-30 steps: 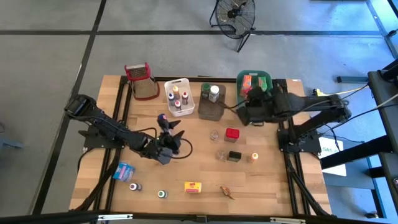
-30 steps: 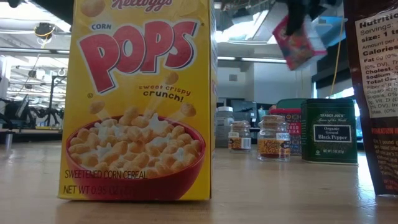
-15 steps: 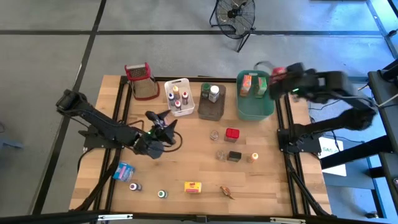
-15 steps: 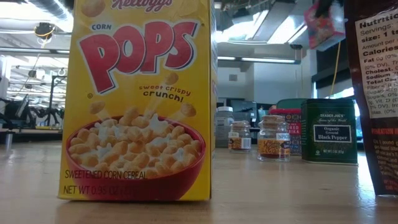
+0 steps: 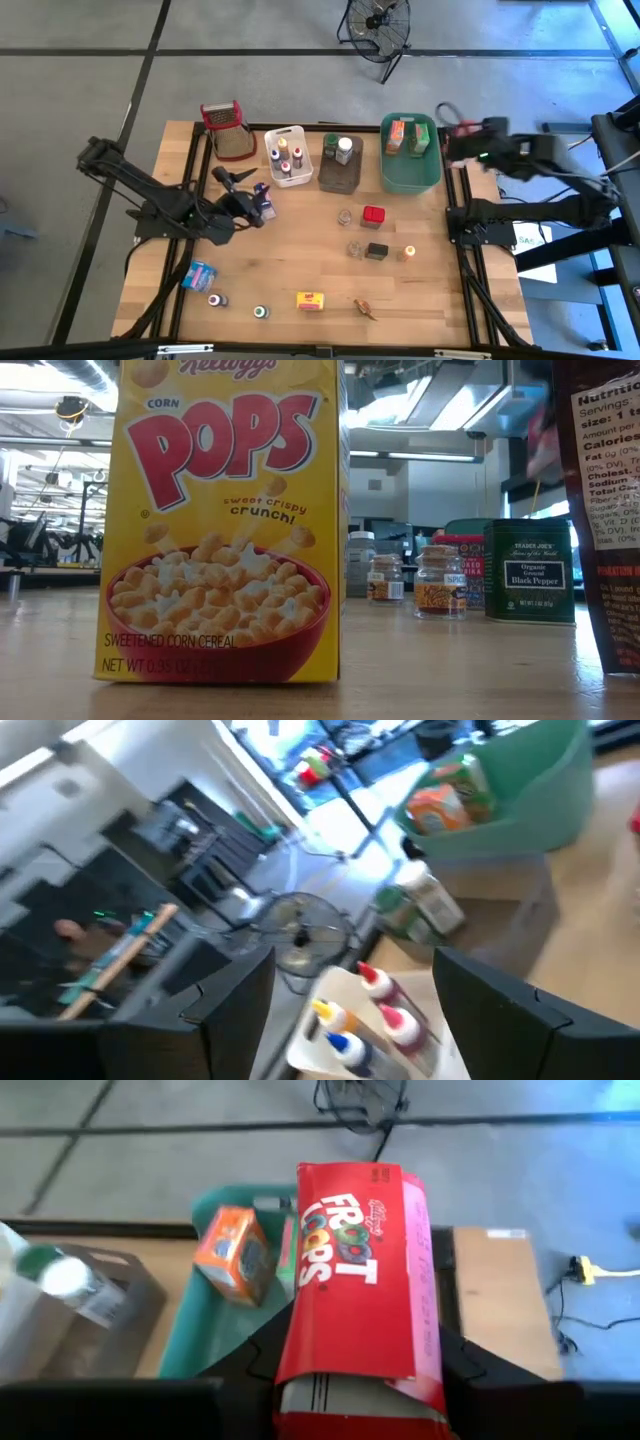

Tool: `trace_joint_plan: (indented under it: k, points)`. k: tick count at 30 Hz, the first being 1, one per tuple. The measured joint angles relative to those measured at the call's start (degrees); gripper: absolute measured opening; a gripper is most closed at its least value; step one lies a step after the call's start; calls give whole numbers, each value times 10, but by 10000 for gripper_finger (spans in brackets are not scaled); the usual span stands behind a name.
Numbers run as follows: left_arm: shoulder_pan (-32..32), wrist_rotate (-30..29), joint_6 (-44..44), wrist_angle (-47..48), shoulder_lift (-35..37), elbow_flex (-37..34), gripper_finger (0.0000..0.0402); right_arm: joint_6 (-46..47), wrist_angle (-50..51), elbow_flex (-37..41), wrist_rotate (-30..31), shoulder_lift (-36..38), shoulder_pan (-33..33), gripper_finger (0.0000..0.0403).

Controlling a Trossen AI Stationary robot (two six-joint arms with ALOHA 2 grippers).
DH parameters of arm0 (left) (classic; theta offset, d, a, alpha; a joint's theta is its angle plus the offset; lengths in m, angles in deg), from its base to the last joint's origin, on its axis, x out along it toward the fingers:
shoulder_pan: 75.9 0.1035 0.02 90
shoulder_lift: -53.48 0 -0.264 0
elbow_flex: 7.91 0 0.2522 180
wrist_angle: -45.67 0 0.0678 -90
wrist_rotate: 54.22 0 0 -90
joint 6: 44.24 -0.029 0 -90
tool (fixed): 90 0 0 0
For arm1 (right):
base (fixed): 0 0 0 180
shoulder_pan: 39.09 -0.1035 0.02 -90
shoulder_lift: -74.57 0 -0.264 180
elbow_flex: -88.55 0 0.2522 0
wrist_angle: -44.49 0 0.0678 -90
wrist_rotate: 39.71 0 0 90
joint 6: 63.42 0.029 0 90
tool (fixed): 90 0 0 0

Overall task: Pick & Place Kitchen Items
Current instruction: Put the red cereal box into the green bin

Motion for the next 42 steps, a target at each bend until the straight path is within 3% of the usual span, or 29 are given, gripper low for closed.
trace_joint_plan:
  k: [5,8,11,16,23,32,42]
  points:
    - [9,27,89,83,20,0,267,-72,-201,108,-3,-19,0,128]
    - [14,58,127,120,25,0,267,-163,-339,133,-24,-47,0,128]
    - [15,101,166,122,29,-11,267,-203,-390,133,-16,-83,3,128]
    - [12,148,200,106,32,-34,267,-187,-367,126,15,-118,21,128]
    - [12,167,167,53,40,-66,267,-113,-290,126,15,-137,32,128]
    - [17,187,110,-32,40,-108,267,-99,-311,136,16,-187,37,128]
    - [17,215,110,-38,40,-108,267,-83,-321,136,15,-254,57,128]
